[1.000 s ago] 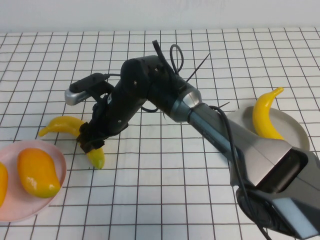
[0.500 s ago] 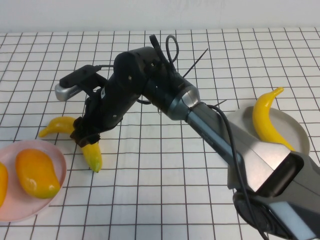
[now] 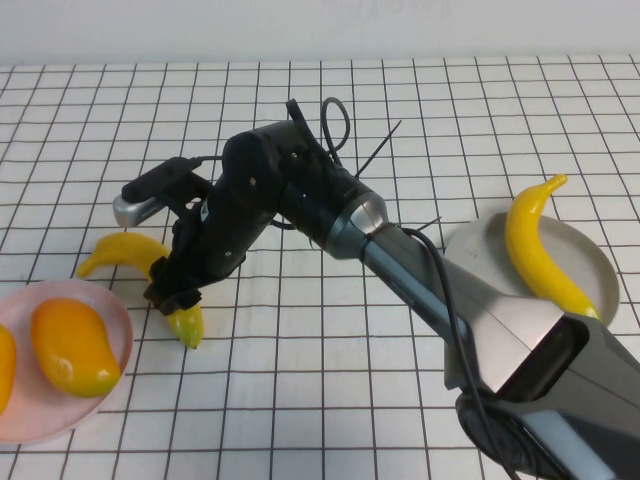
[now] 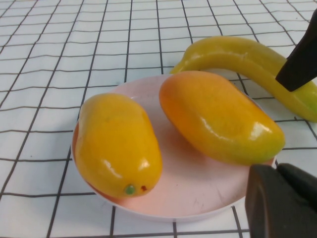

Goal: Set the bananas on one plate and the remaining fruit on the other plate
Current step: Put another type of fruit in the right plate

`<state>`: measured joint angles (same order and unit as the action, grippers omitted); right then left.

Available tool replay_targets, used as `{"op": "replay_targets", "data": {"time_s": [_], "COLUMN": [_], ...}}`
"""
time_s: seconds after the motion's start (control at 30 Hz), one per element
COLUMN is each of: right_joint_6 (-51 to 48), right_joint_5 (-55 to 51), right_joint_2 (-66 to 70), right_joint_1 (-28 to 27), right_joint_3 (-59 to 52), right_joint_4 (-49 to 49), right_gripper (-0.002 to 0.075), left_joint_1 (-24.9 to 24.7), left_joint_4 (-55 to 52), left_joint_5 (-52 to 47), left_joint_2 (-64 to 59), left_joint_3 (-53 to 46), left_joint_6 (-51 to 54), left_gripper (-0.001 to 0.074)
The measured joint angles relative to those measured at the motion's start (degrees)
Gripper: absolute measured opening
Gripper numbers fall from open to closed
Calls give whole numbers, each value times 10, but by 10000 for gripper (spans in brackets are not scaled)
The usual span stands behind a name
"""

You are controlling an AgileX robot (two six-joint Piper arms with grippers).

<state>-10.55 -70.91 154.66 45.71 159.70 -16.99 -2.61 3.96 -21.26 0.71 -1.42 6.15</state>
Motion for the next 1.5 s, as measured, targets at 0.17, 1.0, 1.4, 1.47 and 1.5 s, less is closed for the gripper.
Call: {"op": "replay_targets", "data": {"time_s": [0.17, 1.0, 1.4, 1.47, 1.5], "right_joint_6": [1, 98, 101, 101, 101], "right_joint_5": [5, -10, -14, -15, -15], "right_joint_2": [6, -56, -111, -120, -131], "right_joint_1": [1, -60, -67, -71, -74], "right_joint_3": [1, 13, 17, 15, 7], "right_joint_4": [-9, 126, 170, 177, 179], "right_gripper": [413, 332, 329, 329, 329], "left_joint_1": [0, 0, 0, 0, 0], "left_joint_4": [0, 0, 0, 0, 0], "left_joint_5": [0, 0, 0, 0, 0], "left_joint_2": [0, 0, 0, 0, 0], "left_joint_3": [0, 0, 0, 0, 0], "left_joint_6": [0, 0, 0, 0, 0], "left_gripper": [-4, -4, -4, -4, -4]}}
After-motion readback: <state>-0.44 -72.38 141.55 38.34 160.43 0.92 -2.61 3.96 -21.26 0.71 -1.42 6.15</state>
